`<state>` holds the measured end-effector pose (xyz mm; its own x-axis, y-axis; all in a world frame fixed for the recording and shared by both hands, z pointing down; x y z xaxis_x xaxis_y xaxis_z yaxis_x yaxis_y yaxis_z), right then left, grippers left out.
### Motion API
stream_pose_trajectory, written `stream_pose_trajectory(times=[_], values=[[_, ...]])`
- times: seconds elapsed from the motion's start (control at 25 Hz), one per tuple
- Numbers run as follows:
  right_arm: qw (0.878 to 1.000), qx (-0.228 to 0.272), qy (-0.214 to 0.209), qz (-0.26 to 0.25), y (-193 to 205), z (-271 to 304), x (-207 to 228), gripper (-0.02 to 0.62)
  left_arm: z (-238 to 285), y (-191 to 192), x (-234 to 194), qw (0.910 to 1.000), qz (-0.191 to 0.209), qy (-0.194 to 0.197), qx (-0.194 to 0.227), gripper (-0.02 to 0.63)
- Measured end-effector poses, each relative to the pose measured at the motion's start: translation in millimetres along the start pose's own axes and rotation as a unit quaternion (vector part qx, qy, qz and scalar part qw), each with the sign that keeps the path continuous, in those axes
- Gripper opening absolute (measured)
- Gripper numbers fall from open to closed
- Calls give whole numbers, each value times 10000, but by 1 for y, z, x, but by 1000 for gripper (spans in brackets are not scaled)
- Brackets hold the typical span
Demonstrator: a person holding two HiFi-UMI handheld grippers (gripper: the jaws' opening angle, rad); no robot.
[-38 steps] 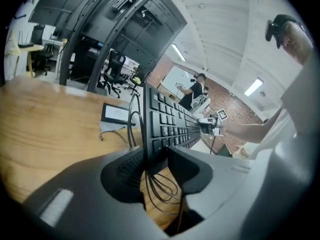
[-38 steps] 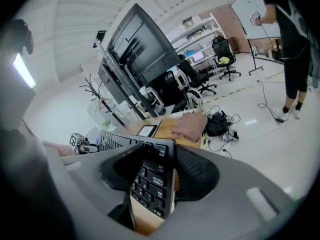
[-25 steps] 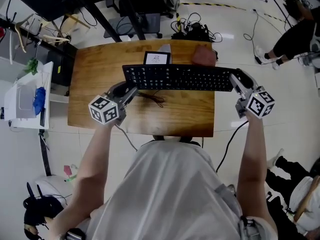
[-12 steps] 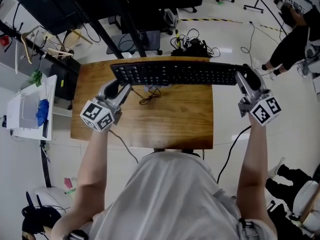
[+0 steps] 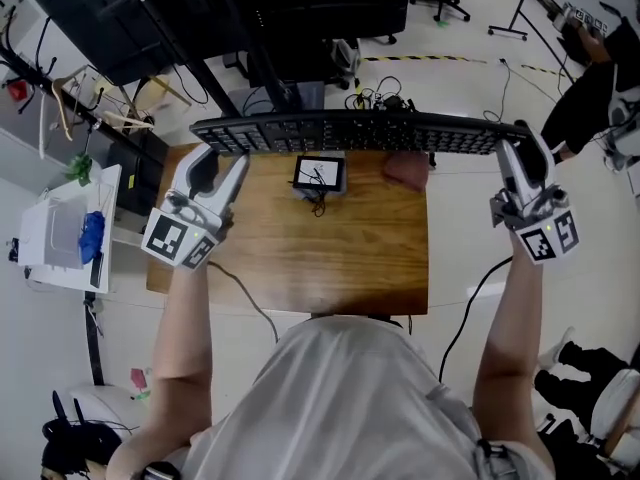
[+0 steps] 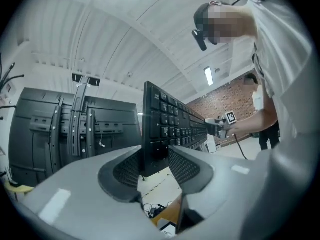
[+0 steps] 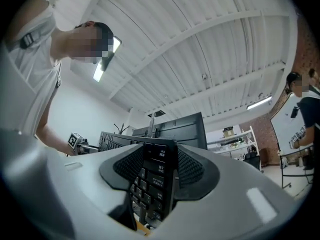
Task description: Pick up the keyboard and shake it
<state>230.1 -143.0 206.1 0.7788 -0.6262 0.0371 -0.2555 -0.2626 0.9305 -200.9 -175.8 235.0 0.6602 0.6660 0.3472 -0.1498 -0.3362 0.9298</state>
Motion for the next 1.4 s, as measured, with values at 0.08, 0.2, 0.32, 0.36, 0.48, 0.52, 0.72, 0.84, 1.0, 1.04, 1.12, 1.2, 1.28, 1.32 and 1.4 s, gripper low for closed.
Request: stream_pose_trajectory(times=[0.08, 0.2, 0.32, 0.36, 0.48, 0.52, 0.72, 0.84, 1.0, 1.04, 1.12, 1.2, 1.28, 1.32, 1.4], values=[[9997, 191, -41, -156, -12, 1, -5, 190, 0, -13, -3, 9999, 111, -45, 112, 146], [9980, 476, -155, -374, -29, -1, -13, 189, -1, -30, -6, 9993, 251, -102, 270, 147], [9952, 755, -275, -565, -47, -1, -20, 184, -3, -47, -8, 9982, 413, -142, 420, 149], [9943, 840, -302, -582, -50, -2, -22, 183, -4, -52, -8, 9977, 469, -147, 465, 150], [9927, 1026, -336, -546, -55, -6, -23, 183, -5, -63, -8, 9964, 633, -151, 547, 150], [9925, 1040, -330, -546, -55, -7, -23, 183, -5, -65, -9, 9961, 671, -149, 557, 150], [9944, 892, -303, -483, -48, -1, -21, 181, -5, -59, -12, 9970, 614, -162, 434, 150], [9964, 737, -290, -315, -35, -1, -18, 181, -7, -47, -10, 9984, 482, -162, 262, 150], [9985, 497, -240, -50, -21, 3, -15, 180, -11, -38, -10, 9992, 359, -185, 60, 152], [9988, 437, -236, 15, -18, 5, -14, 179, -11, -36, -11, 9993, 314, -186, 14, 152], [9993, 266, -221, 166, -10, 11, -13, 178, -13, -28, -14, 9996, 190, -196, -122, 152], [9992, 111, -223, 315, -1, 17, -11, 178, -16, -21, -15, 9994, 71, -229, -264, 152], [9987, 13, -251, 432, 5, 21, -10, 178, -20, -16, -15, 9990, -7, -263, -361, 152], [9985, -33, -270, 482, 8, 22, -10, 178, -21, -14, -15, 9988, -41, -275, -404, 152], [9978, -154, -302, 575, 17, 27, -11, 176, -26, -8, -17, 9982, -131, -299, -511, 152]])
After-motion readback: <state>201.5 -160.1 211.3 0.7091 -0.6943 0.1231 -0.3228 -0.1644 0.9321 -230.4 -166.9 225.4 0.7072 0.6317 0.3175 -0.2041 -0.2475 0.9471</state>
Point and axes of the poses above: the fingertips, and each gripper's own axes: z forward along the fingers, x to its right, y out of its underside, the point moved 3 cm from there along -z, backward along the fingers, and after that the axes turned 7 degrees about z, right-handed, at the moved point
